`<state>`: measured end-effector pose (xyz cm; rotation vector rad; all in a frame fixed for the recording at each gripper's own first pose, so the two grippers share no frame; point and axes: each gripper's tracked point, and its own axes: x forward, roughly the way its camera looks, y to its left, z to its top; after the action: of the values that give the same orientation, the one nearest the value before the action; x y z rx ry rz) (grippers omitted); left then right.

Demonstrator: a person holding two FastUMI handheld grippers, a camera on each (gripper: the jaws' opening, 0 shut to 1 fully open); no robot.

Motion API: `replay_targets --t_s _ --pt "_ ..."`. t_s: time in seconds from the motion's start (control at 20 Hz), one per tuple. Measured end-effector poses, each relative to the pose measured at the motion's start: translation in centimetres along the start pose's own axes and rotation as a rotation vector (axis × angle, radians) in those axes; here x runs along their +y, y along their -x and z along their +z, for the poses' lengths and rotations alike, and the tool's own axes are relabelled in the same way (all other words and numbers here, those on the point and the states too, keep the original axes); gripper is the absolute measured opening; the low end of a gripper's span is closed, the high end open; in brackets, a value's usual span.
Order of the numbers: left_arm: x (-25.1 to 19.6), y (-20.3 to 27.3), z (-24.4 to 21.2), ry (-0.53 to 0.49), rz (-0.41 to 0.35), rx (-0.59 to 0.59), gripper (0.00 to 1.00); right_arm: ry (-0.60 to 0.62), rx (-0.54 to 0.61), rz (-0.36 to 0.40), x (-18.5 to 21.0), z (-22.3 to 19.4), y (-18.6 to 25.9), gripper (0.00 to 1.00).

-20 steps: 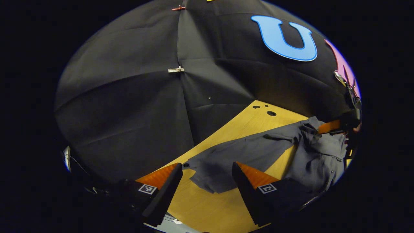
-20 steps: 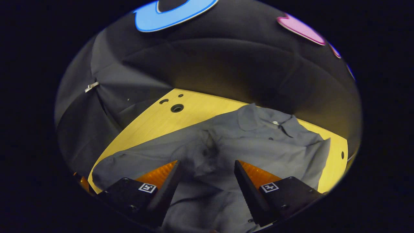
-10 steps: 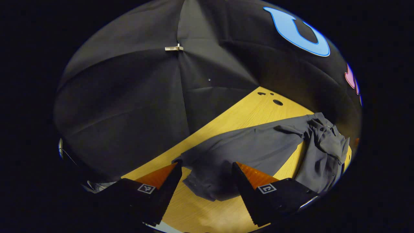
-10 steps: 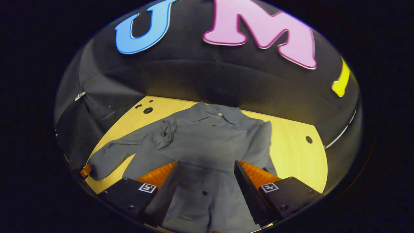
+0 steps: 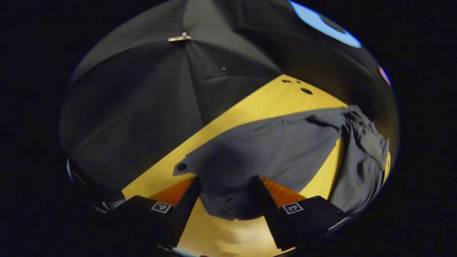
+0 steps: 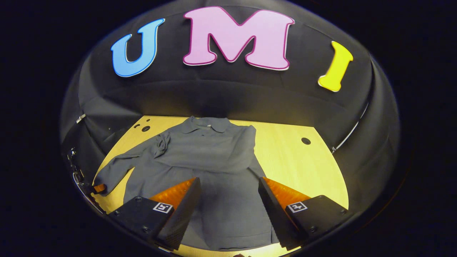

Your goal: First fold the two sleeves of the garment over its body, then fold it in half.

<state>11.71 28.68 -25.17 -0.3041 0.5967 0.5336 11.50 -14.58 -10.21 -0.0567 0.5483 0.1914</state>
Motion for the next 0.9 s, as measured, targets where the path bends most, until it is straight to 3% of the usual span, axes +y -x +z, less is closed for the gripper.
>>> replay_targets --t_s 0.05,0.15,0.2,0.25,0.3,0.5,0.6,0.7,0.9 --pt "-1.0 -0.3 0.0 -0.026 -0.037 0.012 0.96 -0.001 0.007 0.001 -0.5 -0.5 0.0 1.0" --pt "-1.2 -0.3 0.5 -0.06 -0.055 0.011 0.8 0.012 0.019 0.01 -1.2 -1.1 -0.4 1.0" --pt "-1.3 -0.5 0.8 -0.064 -0.06 0.006 0.66 0.027 0.018 0.016 -1.5 -1.2 -0.5 1.0" --pt "-1.8 -0.2 0.8 -0.074 -0.071 0.005 0.64 0.039 0.016 0.027 -1.5 -1.2 -0.7 1.0" --pt "-2.1 -0.3 0.5 -0.086 -0.079 0.007 0.46 0.044 0.019 0.04 -1.4 -1.2 -1.1 1.0" --pt "-3.1 -0.4 1.3 -0.085 -0.076 -0.024 0.13 0.022 0.031 0.079 -1.5 -1.3 -1.9 1.0" --pt "-3.2 -0.2 1.5 -0.052 -0.06 -0.026 0.06 0.034 0.025 0.092 -1.8 -1.3 -2.0 1.0" --pt "-2.9 0.0 2.1 -0.056 -0.033 -0.037 0.06 0.058 0.026 0.091 -2.7 -1.6 -2.1 1.0" --pt "-4.3 1.7 5.9 0.0 -0.049 -0.098 0.05 0.055 0.022 0.071 -4.9 -2.2 -1.5 1.0"
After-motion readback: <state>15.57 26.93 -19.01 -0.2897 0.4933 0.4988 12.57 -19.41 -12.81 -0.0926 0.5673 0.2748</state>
